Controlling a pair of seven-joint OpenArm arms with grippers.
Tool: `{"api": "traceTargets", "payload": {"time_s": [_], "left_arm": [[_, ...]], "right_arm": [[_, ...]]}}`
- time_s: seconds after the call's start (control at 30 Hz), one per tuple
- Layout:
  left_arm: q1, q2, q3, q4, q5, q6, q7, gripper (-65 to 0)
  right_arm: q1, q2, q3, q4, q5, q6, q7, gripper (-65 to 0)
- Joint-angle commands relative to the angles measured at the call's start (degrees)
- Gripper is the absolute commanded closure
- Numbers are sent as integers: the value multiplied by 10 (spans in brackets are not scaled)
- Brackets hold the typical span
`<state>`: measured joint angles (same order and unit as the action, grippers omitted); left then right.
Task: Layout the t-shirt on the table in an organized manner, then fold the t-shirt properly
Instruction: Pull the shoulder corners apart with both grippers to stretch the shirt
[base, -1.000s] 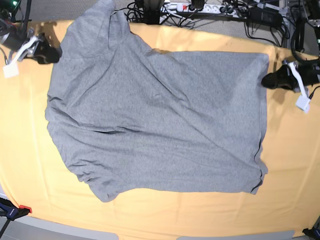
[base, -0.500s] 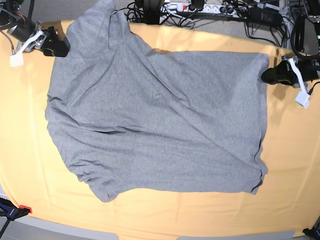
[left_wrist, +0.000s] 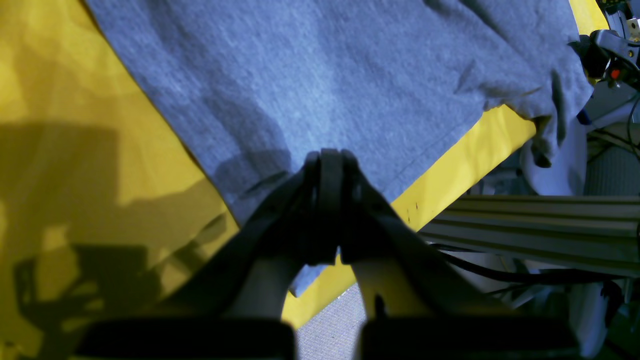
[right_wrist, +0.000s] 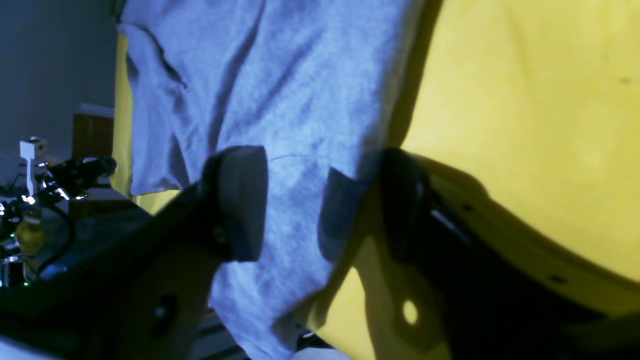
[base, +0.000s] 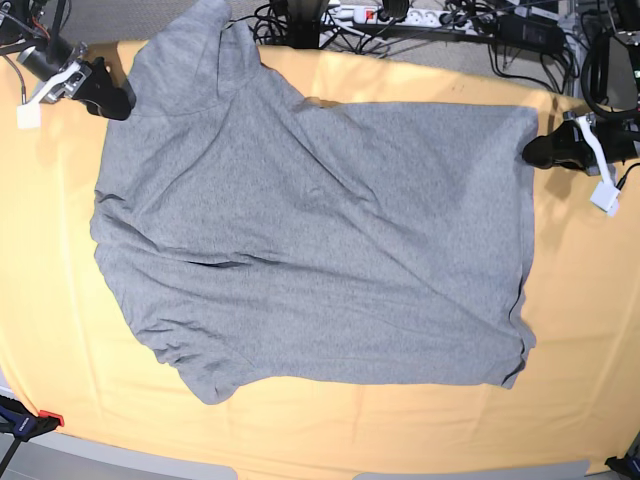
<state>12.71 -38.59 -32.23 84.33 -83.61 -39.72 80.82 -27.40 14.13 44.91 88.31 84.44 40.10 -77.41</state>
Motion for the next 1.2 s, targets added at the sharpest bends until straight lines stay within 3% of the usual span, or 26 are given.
{"api": "traceTargets", "payload": {"time_s": [0.0,0.33,0.37,0.47,0.5,0.87,1.17], "left_arm": [[-5,-14,-6,8,-14,-3,-9,0],[-5,-14,-6,8,-14,-3,-14,0],[-5,-14,-6,8,-14,-3,-14,0],[-5,-14,-6,8,-14,-3,-14,0],[-5,-14,-6,8,-14,-3,-14,0],[-5,-14,-6,8,-14,-3,-12,0],[4,-14,-6,8,-14,-3,-8,0]], "right_arm": [[-2,7,2,3,-4,-1,-8,-337],[37,2,-55,3,-7,-1,-26,-301],[42,2,-55,3,-6,-1,-26,-257],[52,2,-54,5,-6,-1,-26,-16],[52,3,-52,6,-4,-1,-26,0],[49,4,26,131,-7,-1,-26,0],[42,13,47,141,-9,-1,-26,0]]}}
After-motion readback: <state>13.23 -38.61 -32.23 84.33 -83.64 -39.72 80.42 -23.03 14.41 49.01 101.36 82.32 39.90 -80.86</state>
